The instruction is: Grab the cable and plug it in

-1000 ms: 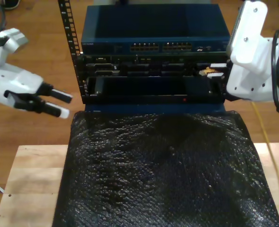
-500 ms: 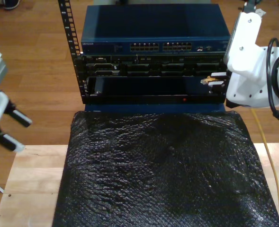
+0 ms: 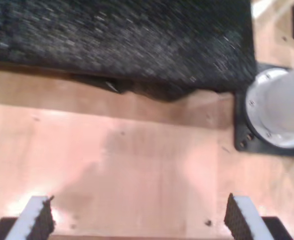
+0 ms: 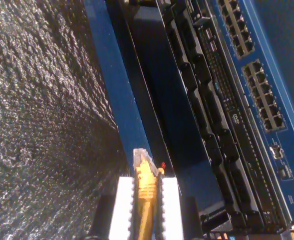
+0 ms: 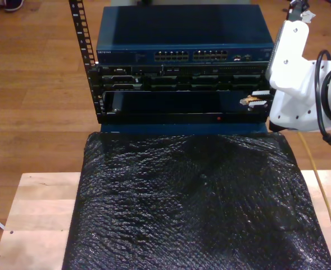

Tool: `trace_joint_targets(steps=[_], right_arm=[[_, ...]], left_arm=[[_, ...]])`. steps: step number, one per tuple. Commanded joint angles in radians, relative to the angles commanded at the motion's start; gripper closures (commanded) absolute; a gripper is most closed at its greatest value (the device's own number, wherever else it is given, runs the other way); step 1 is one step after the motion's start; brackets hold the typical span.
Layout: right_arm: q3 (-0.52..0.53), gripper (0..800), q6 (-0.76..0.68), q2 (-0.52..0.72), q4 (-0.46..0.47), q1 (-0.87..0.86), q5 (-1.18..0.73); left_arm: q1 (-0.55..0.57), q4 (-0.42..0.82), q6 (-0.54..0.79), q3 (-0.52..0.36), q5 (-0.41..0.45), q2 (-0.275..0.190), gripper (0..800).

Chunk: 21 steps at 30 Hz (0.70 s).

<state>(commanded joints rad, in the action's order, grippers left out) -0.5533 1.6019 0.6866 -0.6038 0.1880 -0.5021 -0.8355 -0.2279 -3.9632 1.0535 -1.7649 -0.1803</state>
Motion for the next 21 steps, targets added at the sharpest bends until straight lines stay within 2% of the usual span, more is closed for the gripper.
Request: trace_joint_targets(steps=[3, 9, 15, 21], right_arm=[[0.005, 800, -0.002, 0.0, 0.002, 0.0, 0.002], [0.003, 800, -0.002, 0.002, 0.003, -0.002, 0.002], [0.006, 800, -0.002, 0.002, 0.006, -0.002, 0.0], [0.012, 800, 0.0, 0.002, 0.012, -0.002, 0.0]], left_arm=[[-0.055, 0.044, 0.058, -0.044, 0.003, -0.032, 2], [-0.094, 0.121, 0.196, -0.147, 0.006, -0.106, 2], [-0.219, 0.16, 0.351, -0.239, 0.017, -0.132, 2], [-0.318, 0.204, 0.47, -0.373, 0.08, -0.183, 2]])
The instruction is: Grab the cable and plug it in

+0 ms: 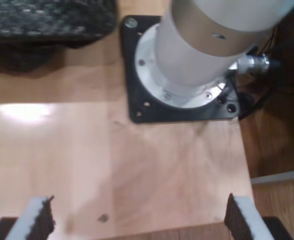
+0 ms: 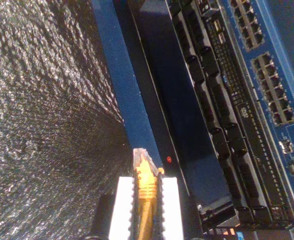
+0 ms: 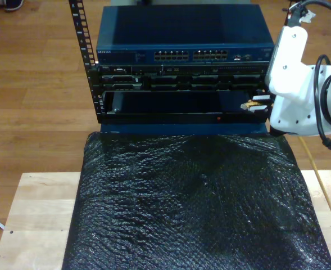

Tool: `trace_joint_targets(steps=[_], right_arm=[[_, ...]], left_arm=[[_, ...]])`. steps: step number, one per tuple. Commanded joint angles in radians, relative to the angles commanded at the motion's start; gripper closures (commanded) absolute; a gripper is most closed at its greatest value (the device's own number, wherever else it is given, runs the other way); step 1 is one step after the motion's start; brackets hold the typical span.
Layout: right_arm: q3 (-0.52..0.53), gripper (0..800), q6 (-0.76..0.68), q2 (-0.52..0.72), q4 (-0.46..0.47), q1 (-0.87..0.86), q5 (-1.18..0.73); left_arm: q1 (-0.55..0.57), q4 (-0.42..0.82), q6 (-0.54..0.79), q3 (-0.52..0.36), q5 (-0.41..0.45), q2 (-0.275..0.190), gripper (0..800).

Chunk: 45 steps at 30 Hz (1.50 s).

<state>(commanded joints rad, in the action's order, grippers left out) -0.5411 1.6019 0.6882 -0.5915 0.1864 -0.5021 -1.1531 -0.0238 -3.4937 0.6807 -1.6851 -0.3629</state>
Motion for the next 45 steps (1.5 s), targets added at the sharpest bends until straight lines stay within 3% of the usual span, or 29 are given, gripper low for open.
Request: trace_joint_targets(steps=[10, 16, 19, 24, 29, 40, 45], right_arm=[[0.008, 800, 0.0, 0.002, 0.005, -0.006, 0.0], [0.011, 800, 0.002, 0.002, 0.005, -0.015, -0.002], [0.011, 800, 0.002, 0.0, 0.005, -0.018, -0.002], [0.012, 800, 0.002, 0.0, 0.015, -0.023, -0.003], [0.012, 800, 0.002, 0.002, 0.018, -0.028, -0.003], [0.029, 800, 0.002, -0.002, 0.015, -0.028, 0.002], [0.015, 800, 0.002, -0.003, 0.014, -0.044, 0.003]], left_arm=[[-0.112, 0.052, 0.129, -0.15, 0.086, -0.026, 1], [-0.153, 0.057, 0.204, -0.264, 0.16, -0.077, 2], [-0.158, 0.055, 0.236, -0.284, 0.17, -0.109, 1], [-0.169, 0.055, 0.267, -0.319, 0.181, -0.115, 2], [-0.213, 0.055, 0.307, -0.348, 0.275, -0.14, 2], [-0.245, 0.057, 0.322, -0.519, 0.511, -0.146, 1], [-0.245, 0.054, 0.322, -0.543, 0.568, -0.146, 1]])
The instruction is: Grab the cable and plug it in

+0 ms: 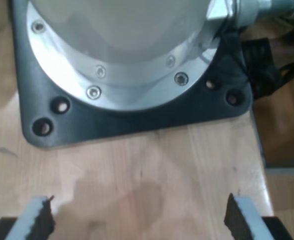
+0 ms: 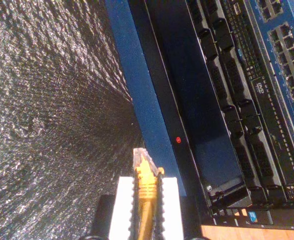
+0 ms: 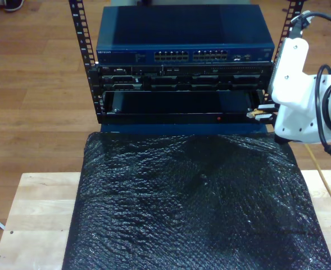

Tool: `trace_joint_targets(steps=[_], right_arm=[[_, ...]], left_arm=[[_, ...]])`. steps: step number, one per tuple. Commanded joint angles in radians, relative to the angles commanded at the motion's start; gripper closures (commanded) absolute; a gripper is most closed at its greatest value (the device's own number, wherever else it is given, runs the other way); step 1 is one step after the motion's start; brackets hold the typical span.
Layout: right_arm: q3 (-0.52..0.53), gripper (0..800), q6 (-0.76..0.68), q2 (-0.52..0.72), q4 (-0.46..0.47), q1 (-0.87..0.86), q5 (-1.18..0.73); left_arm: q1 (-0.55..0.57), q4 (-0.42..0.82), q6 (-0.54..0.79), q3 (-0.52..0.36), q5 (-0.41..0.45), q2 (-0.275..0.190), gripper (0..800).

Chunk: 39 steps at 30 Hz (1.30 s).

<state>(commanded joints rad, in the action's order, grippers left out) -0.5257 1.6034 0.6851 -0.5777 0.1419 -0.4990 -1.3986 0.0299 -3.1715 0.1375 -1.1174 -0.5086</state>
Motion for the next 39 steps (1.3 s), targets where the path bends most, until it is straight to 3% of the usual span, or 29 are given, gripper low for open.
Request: trace_joint_targets(steps=[6, 17, 26, 39], right_arm=[[-0.002, 800, 0.005, -0.003, 0.0, 0.0, 0.051], [-0.044, 800, 0.011, -0.126, 0.028, 0.011, 0.181], [0.028, 800, 0.012, -0.219, 0.037, 0.167, 0.382], [0.038, 800, 0.011, -0.284, 0.158, 0.213, 0.618]], left_arm=[[-0.005, -0.003, 0.002, -0.031, 0.041, 0.005, 0], [-0.006, -0.006, 0.032, -0.029, 0.041, 0.008, 0], [-0.006, -0.006, 0.032, -0.029, 0.041, 0.008, 0], [-0.006, -0.006, 0.032, -0.029, 0.041, 0.008, 0]])
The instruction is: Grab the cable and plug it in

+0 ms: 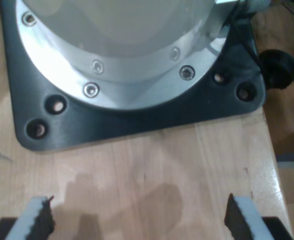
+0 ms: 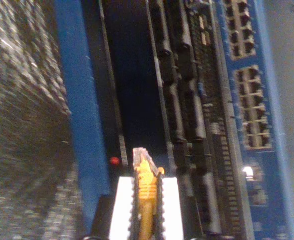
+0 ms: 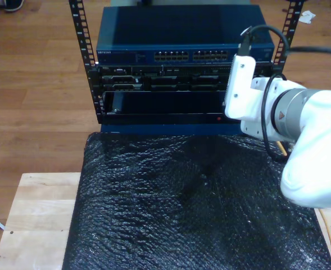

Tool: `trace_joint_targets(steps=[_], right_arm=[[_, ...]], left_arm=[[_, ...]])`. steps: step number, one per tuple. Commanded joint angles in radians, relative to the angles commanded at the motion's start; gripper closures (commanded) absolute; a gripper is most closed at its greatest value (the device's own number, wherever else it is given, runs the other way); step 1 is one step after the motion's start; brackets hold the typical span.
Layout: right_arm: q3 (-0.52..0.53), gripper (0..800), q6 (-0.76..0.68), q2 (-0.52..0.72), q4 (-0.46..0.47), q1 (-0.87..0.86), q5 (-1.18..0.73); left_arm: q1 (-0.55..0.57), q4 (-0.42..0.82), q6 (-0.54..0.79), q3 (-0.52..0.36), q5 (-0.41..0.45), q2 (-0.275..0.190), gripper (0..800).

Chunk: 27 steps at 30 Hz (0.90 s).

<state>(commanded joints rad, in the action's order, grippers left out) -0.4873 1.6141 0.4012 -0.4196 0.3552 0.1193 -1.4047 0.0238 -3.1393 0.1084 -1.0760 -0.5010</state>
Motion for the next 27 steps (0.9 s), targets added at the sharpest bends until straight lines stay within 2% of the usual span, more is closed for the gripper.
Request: trace_joint_targets(steps=[4, 9, 14, 20, 27], right_arm=[[0.002, 800, 0.005, -0.051, 0.011, 0.0, 0.094], [-0.003, 800, 0.003, -0.12, 0.072, 0.005, 0.172], [-0.003, 800, 0.005, -0.19, 0.075, 0.006, 0.305], [-0.034, 800, 0.003, -0.264, 0.074, 0.015, 0.361], [-0.037, 800, 0.003, -0.341, 0.072, 0.028, 0.512]], left_arm=[[0.0, 0.0, 0.0, 0.0, -0.002, 0.0, 0], [0.0, 0.0, 0.0, 0.002, -0.002, 0.0, 0], [0.0, 0.0, 0.0, 0.0, -0.002, 0.0, 0], [0.0, 0.0, 0.0, 0.0, -0.002, 0.0, 0], [0.0, 0.0, 0.0, 0.0, -0.002, 0.0, 0]])
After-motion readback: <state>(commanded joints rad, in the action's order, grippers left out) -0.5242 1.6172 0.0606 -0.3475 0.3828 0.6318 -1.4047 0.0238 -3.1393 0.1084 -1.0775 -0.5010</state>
